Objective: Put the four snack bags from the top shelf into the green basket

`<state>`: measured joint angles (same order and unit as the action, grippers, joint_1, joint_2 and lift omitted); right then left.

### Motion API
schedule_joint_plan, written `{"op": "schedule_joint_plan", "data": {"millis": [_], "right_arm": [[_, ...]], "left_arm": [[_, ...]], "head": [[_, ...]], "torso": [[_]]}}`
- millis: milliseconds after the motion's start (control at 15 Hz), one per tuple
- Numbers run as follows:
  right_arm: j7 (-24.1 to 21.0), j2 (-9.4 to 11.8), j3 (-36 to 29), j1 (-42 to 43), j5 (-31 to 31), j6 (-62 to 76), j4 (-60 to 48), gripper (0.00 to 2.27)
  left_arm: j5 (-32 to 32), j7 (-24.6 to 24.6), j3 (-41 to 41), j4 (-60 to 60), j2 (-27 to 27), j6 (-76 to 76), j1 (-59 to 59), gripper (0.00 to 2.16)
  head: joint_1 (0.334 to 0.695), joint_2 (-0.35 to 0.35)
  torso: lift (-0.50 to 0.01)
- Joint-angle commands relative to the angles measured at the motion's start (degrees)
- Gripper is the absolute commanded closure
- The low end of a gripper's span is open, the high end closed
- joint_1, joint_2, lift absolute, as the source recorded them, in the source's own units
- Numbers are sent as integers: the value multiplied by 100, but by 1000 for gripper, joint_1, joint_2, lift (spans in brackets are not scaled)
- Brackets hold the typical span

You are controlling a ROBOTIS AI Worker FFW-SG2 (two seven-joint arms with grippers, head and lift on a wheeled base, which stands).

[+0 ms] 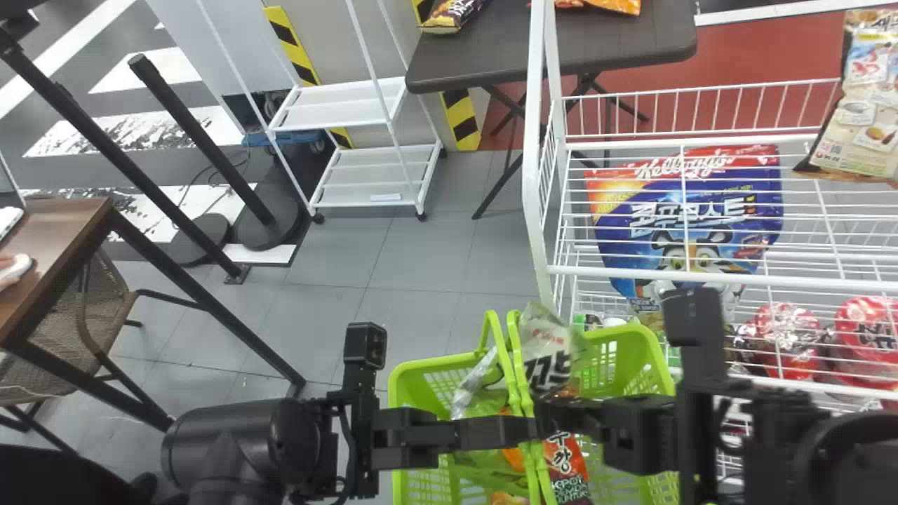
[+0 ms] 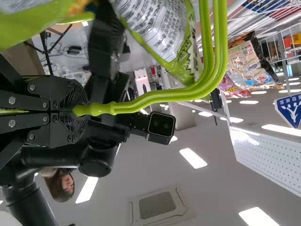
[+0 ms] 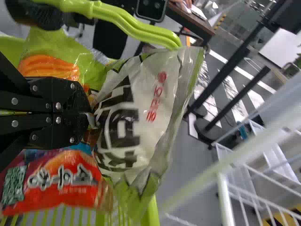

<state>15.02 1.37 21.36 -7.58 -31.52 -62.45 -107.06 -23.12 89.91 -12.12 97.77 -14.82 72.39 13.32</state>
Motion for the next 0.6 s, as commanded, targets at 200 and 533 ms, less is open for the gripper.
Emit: {"op": "schedule_joint_plan", "data": {"millis": [200, 533], "right_arm": [[-61, 21, 219, 64, 208, -238, 106, -2], [133, 320, -1117, -367, 41, -1416, -1010, 49]], "left_arm": [[0, 66, 43, 76, 50, 34, 22, 2148], [9, 66, 43, 84, 50, 52, 22, 2148]], "head": [[695, 350], [695, 350]], "torso": [[0], [0]]}}
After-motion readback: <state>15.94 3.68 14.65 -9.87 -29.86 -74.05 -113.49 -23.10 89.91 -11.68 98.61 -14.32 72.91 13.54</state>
